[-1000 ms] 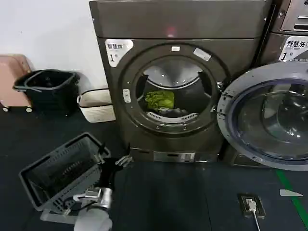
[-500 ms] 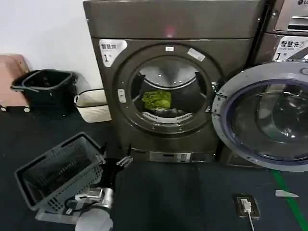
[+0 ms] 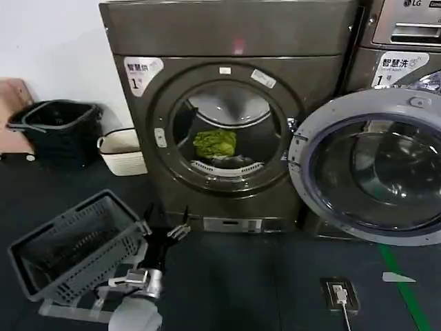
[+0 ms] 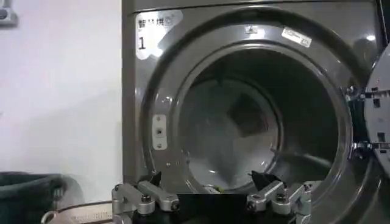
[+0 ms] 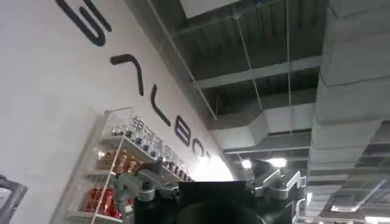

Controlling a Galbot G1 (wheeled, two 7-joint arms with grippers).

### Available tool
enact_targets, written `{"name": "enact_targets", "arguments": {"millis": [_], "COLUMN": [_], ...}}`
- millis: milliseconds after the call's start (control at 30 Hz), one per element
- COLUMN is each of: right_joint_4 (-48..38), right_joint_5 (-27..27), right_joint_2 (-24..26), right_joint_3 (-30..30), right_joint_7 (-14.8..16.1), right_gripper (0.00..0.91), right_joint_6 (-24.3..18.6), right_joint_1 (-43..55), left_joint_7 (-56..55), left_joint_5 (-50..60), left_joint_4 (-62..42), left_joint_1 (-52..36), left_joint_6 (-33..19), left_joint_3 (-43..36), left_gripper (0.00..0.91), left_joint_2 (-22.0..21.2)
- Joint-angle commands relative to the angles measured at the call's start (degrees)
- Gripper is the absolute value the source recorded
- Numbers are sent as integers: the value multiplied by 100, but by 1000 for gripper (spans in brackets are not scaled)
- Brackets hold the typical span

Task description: Grasp the clothes from the dryer.

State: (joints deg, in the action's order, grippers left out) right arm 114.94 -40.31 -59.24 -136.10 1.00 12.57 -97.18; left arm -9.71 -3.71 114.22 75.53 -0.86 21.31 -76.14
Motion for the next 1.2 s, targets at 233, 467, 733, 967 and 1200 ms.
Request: {"name": "enact_targets", "arguments": {"millis": [233, 467, 733, 967, 1200], "right_joint_4": [16, 10, 1, 2, -8], "right_joint_5": [-26, -36, -154, -273, -288], "right_joint_2": [-1, -11, -2, -9, -17], "right_joint_3": [12, 65, 59, 52, 28], "right_joint_7": [10, -29, -4, -50, -77], "right_gripper": [907, 907, 907, 907, 907], "right_joint_6": [-8, -179, -305, -338, -382], "right_joint_1": [2, -3, 26, 34, 14], "left_joint_7": [1, 1, 9, 17, 33], "left_joint_5": [38, 35, 42, 32, 1], "left_joint_4": [30, 62, 51, 34, -15], "left_joint_1": [30, 42, 36, -6, -117], "left_joint_6": [1, 9, 13, 22, 38], "left_joint_3": [13, 42, 49, 51, 35], "left_gripper": [907, 907, 907, 907, 907], "left_joint_2": [9, 59, 26, 30, 74]}}
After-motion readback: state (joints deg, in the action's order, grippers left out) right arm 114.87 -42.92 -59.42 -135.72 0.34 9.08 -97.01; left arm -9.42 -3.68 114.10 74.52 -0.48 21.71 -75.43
